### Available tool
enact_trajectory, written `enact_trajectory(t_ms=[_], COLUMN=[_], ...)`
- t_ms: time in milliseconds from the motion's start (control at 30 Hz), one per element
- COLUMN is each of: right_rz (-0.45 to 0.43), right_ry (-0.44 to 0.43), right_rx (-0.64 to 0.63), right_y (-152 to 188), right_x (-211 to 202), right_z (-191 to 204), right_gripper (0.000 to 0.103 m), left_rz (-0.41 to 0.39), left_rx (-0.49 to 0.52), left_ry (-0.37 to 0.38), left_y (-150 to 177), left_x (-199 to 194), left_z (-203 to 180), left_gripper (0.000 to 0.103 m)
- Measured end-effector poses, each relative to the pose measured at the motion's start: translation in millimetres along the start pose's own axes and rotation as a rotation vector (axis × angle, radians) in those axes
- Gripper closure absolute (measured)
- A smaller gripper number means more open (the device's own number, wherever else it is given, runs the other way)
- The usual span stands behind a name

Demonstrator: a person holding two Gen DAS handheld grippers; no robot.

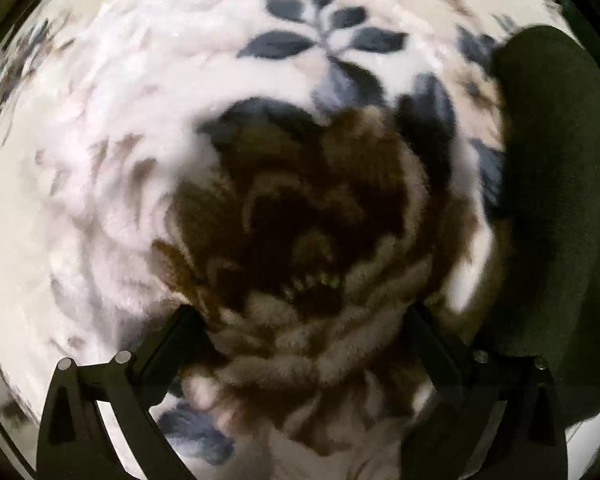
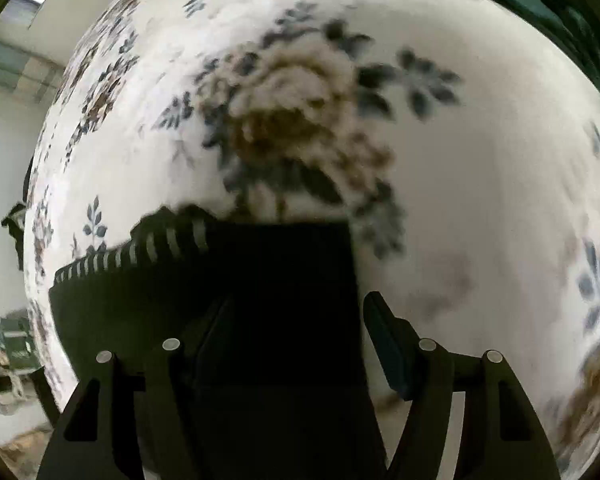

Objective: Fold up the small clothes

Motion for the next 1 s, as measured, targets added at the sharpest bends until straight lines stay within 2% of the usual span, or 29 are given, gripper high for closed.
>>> enact_trajectory(t_ms=[67,100,233,300,400,467,500,533,567,600,667,700,800,900,1000], right_rz=[-0.036,-0.062,-0.152,-0.185,-0.247,-0.273,-0.275,-0.273,-0.262,-0.253,-0.226,-0.222,-0.219,-0.229,-0.2], right_ry=[0.015,0.069,0.143,0.134,0.124,0.113,0.103,0.098,0.093,0.09,0.096,0.103,0.095,0.087,0.129], right_rx=[-0.052,-0.085,-0.146,-0.134,-0.098,-0.059,-0.04,-0.03,-0.027,-0.028,-0.042,-0.051,-0.047,-0.035,-0.043], right_y=[-11,-13,-15,-13,-17,-24,-27,-30,-33,-35,-37,-38,-41,-41,-42], right_x=[3,-1,-28,-44,-69,-81,-84,-83,-81,-77,-66,-63,-61,-63,-39], right_z=[12,15,29,29,21,10,6,4,3,3,6,7,5,4,-2], right_gripper=[0.079,0.102,0.102,0.102,0.102,0.102,0.102,0.102,0.102,0.102,0.102,0.102,0.102,0.102,0.102], left_rz=[0.034,-0.001,-0.24,-0.314,-0.3,-0.271,-0.263,-0.256,-0.24,-0.238,-0.295,-0.299,-0.312,-0.27,-0.194], left_rx=[-0.023,-0.031,0.043,0.109,0.206,0.225,0.235,0.242,0.249,0.254,0.281,0.279,0.235,0.186,0.135], left_ry=[-0.006,-0.002,-0.007,0.023,0.066,0.099,0.111,0.137,0.185,0.188,0.185,0.191,0.239,0.27,0.267], left_y=[-6,-9,-31,-46,-70,-91,-103,-115,-121,-123,-122,-120,-119,-133,-144], left_x=[-4,-14,-76,-100,-98,-88,-83,-80,-80,-82,-95,-97,-108,-91,-59], left_z=[-4,-5,-28,-55,-97,-113,-121,-117,-123,-128,-121,-121,-115,-118,-123], left_gripper=[0.0,0.0,0.0,0.0,0.0,0.007,0.018,0.066,0.09,0.093,0.096,0.096,0.097,0.097,0.097])
Point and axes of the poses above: each gripper's, at about its wrist camera, not at the fingertips, and x roughly the way its jaws point, z to its left, y to its underside, the point moved 7 cm from there along x, roughly the way its jaws point, and after that the axes turned 4 degrees about -x, right-handed, at the moved point
